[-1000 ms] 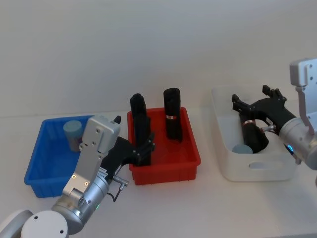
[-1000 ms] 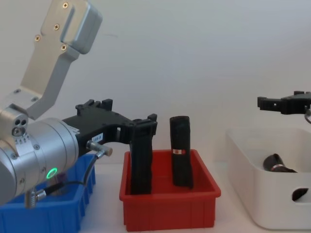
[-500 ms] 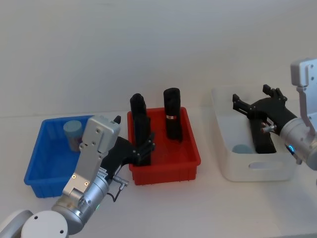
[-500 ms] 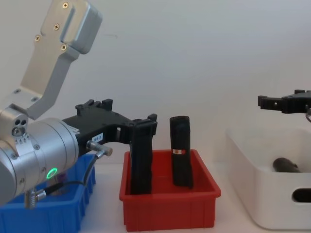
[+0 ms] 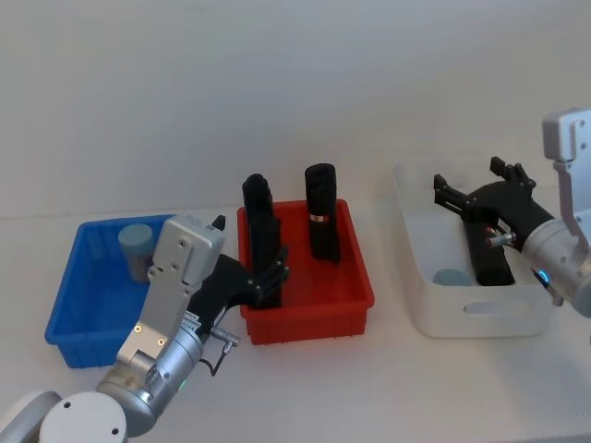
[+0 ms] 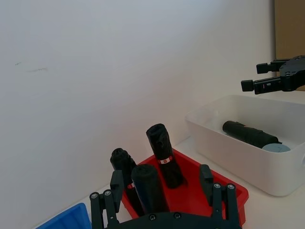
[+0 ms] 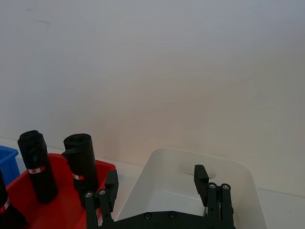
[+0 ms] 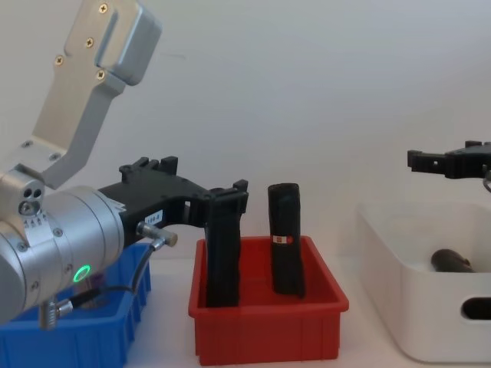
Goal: Pick the cotton swabs from the blue box and place them into the white box.
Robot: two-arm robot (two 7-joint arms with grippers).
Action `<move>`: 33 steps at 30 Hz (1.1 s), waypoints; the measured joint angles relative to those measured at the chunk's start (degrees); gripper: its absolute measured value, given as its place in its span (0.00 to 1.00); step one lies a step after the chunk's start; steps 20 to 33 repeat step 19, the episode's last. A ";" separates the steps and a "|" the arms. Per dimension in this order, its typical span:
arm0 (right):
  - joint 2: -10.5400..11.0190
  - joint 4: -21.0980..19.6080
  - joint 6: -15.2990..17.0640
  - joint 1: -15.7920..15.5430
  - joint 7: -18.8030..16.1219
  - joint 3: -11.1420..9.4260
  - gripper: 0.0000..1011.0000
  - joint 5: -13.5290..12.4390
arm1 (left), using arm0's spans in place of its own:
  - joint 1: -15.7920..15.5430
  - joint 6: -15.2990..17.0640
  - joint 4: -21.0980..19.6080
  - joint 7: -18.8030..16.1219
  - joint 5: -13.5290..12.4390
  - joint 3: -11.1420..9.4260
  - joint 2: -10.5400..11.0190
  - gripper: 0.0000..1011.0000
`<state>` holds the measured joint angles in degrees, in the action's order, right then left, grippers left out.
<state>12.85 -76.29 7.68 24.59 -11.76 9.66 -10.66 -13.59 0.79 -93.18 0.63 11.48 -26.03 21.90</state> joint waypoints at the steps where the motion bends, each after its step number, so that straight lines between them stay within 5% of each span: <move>1: 0.01 -0.01 0.00 -0.01 0.00 0.00 0.99 0.00 | 0.00 0.00 0.00 0.00 0.00 0.00 0.00 0.99; 33: 0.01 -0.08 0.00 -0.06 0.01 0.00 0.99 -0.01 | 0.00 0.00 0.00 0.00 0.00 0.00 0.00 0.99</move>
